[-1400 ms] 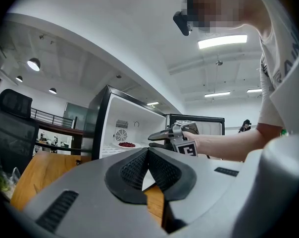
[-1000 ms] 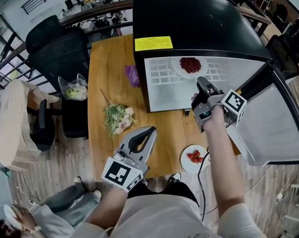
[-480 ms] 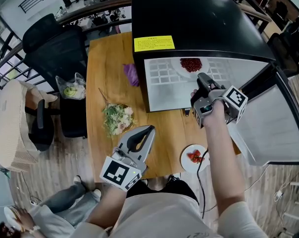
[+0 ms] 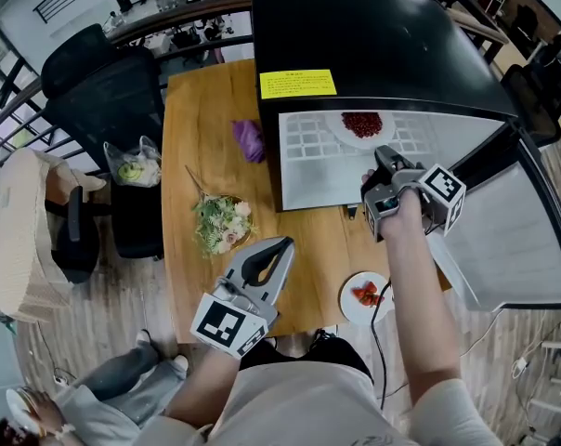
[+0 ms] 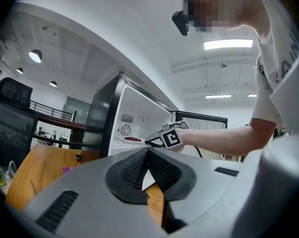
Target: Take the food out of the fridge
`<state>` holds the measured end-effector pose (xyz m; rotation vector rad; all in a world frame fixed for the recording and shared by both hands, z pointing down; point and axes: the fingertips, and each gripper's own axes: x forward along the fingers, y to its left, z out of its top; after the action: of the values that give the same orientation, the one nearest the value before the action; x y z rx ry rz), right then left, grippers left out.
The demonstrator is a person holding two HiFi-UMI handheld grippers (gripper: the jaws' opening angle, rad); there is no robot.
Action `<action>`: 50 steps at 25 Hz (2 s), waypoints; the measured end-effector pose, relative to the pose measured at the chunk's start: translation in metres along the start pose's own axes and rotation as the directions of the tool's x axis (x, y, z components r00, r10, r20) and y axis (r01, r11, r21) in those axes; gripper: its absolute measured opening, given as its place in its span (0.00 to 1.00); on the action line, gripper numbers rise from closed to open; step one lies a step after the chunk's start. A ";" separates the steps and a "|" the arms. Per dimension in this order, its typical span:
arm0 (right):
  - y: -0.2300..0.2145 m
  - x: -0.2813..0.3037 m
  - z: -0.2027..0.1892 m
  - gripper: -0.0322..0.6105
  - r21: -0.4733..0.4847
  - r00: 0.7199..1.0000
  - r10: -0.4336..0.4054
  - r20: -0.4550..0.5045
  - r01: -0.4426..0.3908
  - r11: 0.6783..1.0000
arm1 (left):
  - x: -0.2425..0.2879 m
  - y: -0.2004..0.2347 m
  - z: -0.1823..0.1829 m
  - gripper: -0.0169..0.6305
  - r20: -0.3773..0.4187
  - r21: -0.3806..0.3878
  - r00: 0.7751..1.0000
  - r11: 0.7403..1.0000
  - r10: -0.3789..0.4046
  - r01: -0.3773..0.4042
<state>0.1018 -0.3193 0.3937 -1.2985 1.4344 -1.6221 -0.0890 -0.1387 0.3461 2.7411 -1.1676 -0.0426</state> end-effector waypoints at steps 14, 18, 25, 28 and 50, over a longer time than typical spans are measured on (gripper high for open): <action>-0.003 -0.014 -0.001 0.11 0.042 0.998 0.066 -0.011 -0.066 0.997 | 0.003 -0.002 -0.003 0.04 -0.008 -0.002 1.000 1.000 -0.011 0.011; -0.001 -0.009 -0.003 0.17 0.042 0.997 0.067 -0.026 -0.066 0.997 | 0.004 -0.004 -0.003 0.04 -0.011 -0.002 1.000 1.000 -0.013 0.013; -0.003 -0.002 -0.004 0.16 0.024 0.999 0.023 -0.042 -0.022 0.999 | 0.001 -0.003 -0.005 0.04 -0.011 -0.008 1.000 1.000 -0.007 0.007; -0.004 -0.001 -0.007 0.11 0.017 0.999 0.006 -0.045 -0.005 1.000 | 0.000 -0.001 -0.005 0.04 -0.008 -0.010 1.000 1.000 -0.003 0.003; -0.006 -0.001 -0.007 0.10 0.041 0.998 0.020 -0.053 -0.018 0.999 | 0.001 0.000 -0.004 0.04 -0.015 -0.004 1.000 1.000 -0.007 0.007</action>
<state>0.0968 -0.3146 0.4001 -1.2243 1.4338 -1.6760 -0.0875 -0.1386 0.3496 2.7376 -1.1527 -0.0253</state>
